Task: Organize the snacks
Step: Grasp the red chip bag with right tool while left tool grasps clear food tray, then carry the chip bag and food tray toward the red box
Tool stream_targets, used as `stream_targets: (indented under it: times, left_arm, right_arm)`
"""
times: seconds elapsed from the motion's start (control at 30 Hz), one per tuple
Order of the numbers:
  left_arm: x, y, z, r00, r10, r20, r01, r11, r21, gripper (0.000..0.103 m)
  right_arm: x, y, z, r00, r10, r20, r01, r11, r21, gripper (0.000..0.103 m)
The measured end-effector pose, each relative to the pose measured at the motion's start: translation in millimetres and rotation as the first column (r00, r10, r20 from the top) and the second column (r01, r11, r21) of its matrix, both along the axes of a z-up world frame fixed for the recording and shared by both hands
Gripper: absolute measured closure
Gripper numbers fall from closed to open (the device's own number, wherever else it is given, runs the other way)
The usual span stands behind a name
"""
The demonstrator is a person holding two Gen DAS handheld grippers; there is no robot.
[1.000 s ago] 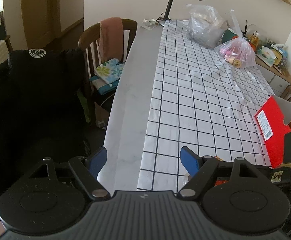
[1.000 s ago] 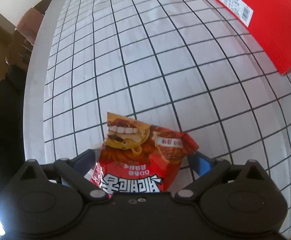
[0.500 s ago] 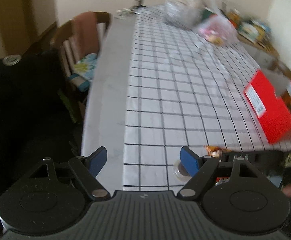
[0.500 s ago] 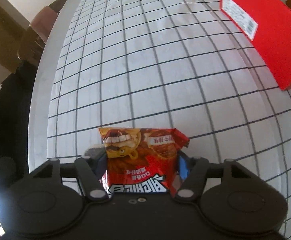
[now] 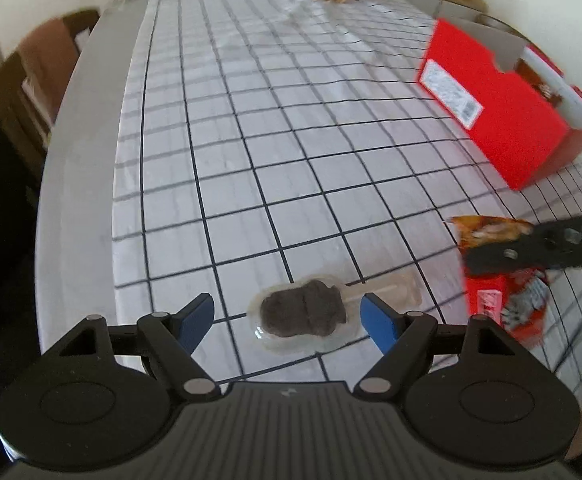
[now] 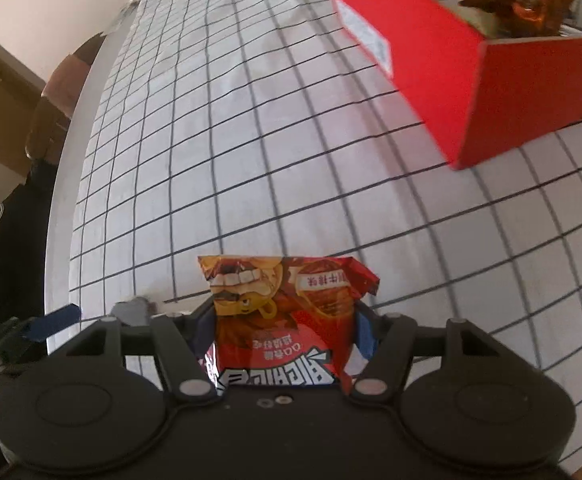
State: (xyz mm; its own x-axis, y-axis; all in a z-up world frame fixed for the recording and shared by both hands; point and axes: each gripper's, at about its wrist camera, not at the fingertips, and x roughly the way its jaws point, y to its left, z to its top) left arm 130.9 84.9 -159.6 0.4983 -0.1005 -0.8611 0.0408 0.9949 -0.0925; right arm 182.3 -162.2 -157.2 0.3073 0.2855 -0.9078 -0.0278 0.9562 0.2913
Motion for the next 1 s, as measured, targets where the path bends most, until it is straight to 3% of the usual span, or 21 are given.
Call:
stream_targets:
  times: [0.13, 0.33, 0.53, 0.6, 0.87, 0.9, 0.93, 1.0]
  left_arm:
    - [4, -4, -8, 0.997, 0.073, -0.018, -0.073, 0.997, -0.005, 0.024]
    - [3, -15, -16, 0.996, 0.093, -0.015, -0.092, 0.996, 0.016, 0.025]
    - [-4, -13, -15, 0.988, 0.153, 0.004, -0.153, 0.988, -0.016, 0.039]
    - [-9, -11, -13, 0.984, 0.175, 0.020, -0.175, 0.984, -0.029, 0.048]
    - [-12, -12, -10, 0.980, 0.197, 0.013, -0.197, 0.979, -0.046, 0.049]
    - [-13, -13, -9, 0.980, 0.197, 0.015, -0.196, 0.979, -0.049, 0.059]
    - [-14, -13, -8, 0.979, 0.201, 0.020, -0.200, 0.979, -0.050, 0.076]
    - [-12, -11, -4, 0.979, 0.202, 0.010, -0.202, 0.978, -0.053, 0.087]
  right_arm:
    - [1, -10, 2, 1.000, -0.012, 0.013, 0.012, 1.000, 0.007, 0.038]
    - [1, -17, 4, 1.000, -0.014, 0.024, 0.014, 1.000, 0.002, 0.038]
    - [1, -23, 5, 0.999, -0.018, 0.027, 0.018, 1.000, 0.003, 0.038]
    - [1, -25, 5, 0.999, -0.018, 0.030, 0.018, 1.000, 0.001, 0.038]
    - [1, -27, 8, 0.999, -0.014, 0.045, 0.014, 1.000, -0.009, 0.038]
    - [1, -28, 9, 0.999, -0.013, 0.049, 0.013, 1.000, -0.009, 0.038]
    - [1, -29, 11, 0.999, -0.012, 0.053, 0.012, 1.000, -0.010, 0.038]
    - [0, -31, 15, 0.998, -0.010, 0.061, 0.011, 1.000, -0.010, 0.038]
